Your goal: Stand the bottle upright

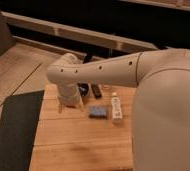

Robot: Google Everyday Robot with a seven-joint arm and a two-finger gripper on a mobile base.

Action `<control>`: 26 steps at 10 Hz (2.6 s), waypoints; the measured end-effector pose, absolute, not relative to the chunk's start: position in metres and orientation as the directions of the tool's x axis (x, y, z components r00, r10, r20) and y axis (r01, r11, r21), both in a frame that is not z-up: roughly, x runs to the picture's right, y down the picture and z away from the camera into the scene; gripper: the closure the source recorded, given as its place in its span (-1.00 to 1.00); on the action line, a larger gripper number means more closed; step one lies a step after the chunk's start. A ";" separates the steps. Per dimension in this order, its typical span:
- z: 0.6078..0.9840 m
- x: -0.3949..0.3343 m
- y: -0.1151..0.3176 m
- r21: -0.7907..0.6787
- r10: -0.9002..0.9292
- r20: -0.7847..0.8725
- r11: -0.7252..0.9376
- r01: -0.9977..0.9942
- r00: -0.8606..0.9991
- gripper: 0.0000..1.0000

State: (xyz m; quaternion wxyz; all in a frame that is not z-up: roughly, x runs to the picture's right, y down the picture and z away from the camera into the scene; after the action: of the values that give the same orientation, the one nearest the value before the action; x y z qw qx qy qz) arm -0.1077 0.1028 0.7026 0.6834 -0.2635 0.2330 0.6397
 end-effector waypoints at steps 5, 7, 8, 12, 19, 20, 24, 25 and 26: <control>0.703 -0.108 0.103 -0.062 0.752 -0.656 0.043 -0.997 0.073 -0.30; 0.703 -0.108 0.103 -0.062 0.752 -0.656 0.043 -0.997 0.073 -0.30; 0.703 -0.108 0.104 -0.062 0.751 -0.657 0.043 -0.997 0.073 -0.30; 0.703 -0.108 0.103 -0.062 0.751 -0.656 0.043 -0.997 0.073 -0.30; 0.703 -0.108 0.103 -0.062 0.751 -0.656 0.043 -0.997 0.073 -0.30; 0.704 -0.108 0.100 -0.061 0.754 -0.653 0.042 -0.997 0.072 -0.30; 0.745 -0.076 0.009 -0.051 0.837 -0.544 0.033 -0.998 0.055 -0.30; 0.750 -0.063 -0.015 -0.044 0.857 -0.513 0.031 -0.999 0.049 -0.30; 0.751 -0.051 -0.031 -0.036 0.871 -0.489 0.028 -0.999 0.043 -0.30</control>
State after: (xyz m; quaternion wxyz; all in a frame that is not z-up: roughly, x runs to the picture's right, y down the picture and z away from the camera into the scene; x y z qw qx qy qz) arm -0.0512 -0.0311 0.7511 0.6969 -0.1888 0.1692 0.6709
